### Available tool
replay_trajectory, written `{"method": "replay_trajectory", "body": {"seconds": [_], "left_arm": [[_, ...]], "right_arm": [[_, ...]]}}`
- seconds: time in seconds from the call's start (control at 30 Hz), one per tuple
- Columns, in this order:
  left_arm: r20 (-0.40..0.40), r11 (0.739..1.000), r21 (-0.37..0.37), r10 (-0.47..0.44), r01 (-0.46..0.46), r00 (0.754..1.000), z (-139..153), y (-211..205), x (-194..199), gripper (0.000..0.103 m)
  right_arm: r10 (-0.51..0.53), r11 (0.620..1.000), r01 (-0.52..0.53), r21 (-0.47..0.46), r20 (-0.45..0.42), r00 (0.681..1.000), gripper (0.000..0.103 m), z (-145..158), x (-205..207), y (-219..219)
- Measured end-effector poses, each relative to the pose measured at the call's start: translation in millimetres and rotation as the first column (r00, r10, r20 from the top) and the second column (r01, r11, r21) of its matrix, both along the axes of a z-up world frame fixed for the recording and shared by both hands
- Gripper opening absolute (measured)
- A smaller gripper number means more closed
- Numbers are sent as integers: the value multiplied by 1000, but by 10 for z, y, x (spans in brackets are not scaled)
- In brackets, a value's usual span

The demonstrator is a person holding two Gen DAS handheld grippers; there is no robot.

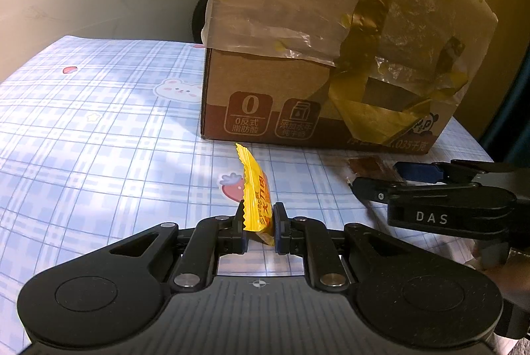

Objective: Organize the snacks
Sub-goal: 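Grasp the yellow candy with left gripper while right grasps the clear brown-filled packet, then lift both held packets and carry them over the box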

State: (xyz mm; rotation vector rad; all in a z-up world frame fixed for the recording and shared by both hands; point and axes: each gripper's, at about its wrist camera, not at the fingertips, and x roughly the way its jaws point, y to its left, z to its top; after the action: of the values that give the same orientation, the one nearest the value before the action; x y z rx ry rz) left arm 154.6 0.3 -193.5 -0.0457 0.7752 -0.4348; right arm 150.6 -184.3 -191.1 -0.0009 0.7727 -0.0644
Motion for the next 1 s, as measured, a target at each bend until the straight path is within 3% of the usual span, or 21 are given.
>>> {"method": "replay_trajectory", "body": {"seconds": [0.3, 0.5, 0.8, 1.0], "left_arm": [[-8, 1000, 0, 0, 0, 1000, 18, 37, -29, 15], [36, 1000, -14, -24, 25, 999, 147, -7, -108, 15], [123, 996, -64, -55, 64, 991, 566, -1, -212, 15], [221, 991, -87, -77, 99, 972, 1006, -40, -211, 15]], "right_arm": [[-12, 998, 12, 56, 15, 1000, 63, 48, -232, -86], [-52, 993, 47, 106, 47, 998, 63, 171, -548, -239], [-39, 998, 28, 60, 182, 982, 63, 598, -907, -252], [-31, 999, 23, 28, 302, 953, 63, 1015, -1066, -285]]}}
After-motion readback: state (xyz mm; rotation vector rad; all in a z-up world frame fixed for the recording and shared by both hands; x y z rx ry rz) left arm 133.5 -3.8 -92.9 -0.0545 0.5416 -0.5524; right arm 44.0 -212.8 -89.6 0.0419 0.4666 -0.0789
